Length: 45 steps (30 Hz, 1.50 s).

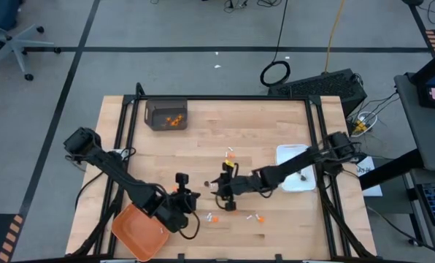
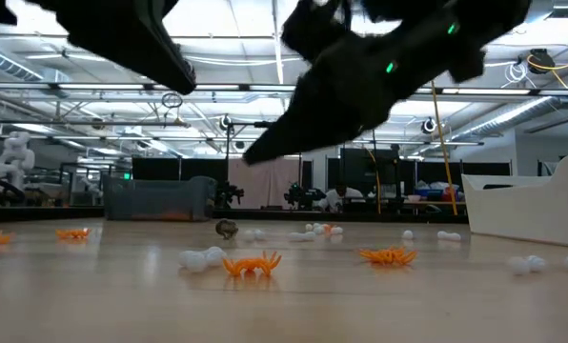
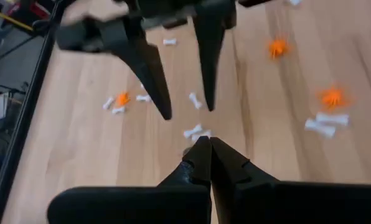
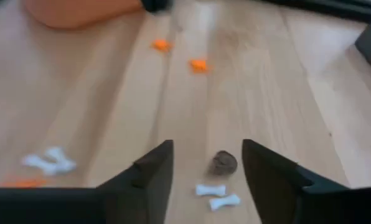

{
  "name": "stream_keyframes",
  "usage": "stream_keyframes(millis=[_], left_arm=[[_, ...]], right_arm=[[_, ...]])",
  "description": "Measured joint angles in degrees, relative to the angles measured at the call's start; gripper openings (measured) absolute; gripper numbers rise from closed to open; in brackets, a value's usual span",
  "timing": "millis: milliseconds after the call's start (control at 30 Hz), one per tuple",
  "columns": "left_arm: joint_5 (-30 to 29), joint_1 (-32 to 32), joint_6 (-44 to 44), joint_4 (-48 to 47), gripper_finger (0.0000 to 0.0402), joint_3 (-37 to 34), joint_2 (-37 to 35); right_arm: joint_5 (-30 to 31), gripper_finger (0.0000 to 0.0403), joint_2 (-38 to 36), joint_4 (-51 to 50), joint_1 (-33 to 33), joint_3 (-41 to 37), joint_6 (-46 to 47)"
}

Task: Sort Halloween decoration
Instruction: Put the black skull toy into the orange bin

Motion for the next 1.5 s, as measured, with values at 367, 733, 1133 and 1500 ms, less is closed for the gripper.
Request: stream_keyframes(millis=[367, 733, 1133, 1500], left_arm=[[0.56, -0.22, 2.68, 10.30, 0.0000, -7.62, -5.35], [1.25, -1.14, 4.22, 12.22, 0.0000, -8.06, -6.35], [1.31, -1.12, 4.19, 12.75, 0.0000, -8.00, -6.33], [1.34, -1.12, 4.17, 12.78, 0.0000, -8.00, -6.33]], right_arm=[[0.07, 0.0255, 10.64, 9.05, -3.93, 2.06, 0.50], [-4.32, 0.0247, 14.58, 9.20, -4.90, 4.25, 2.34], [-4.67, 0.0177, 15.27, 6.87, -5.51, 4.46, 5.39], [-4.28, 0.0082, 15.27, 5.07, -5.53, 4.46, 6.25]])
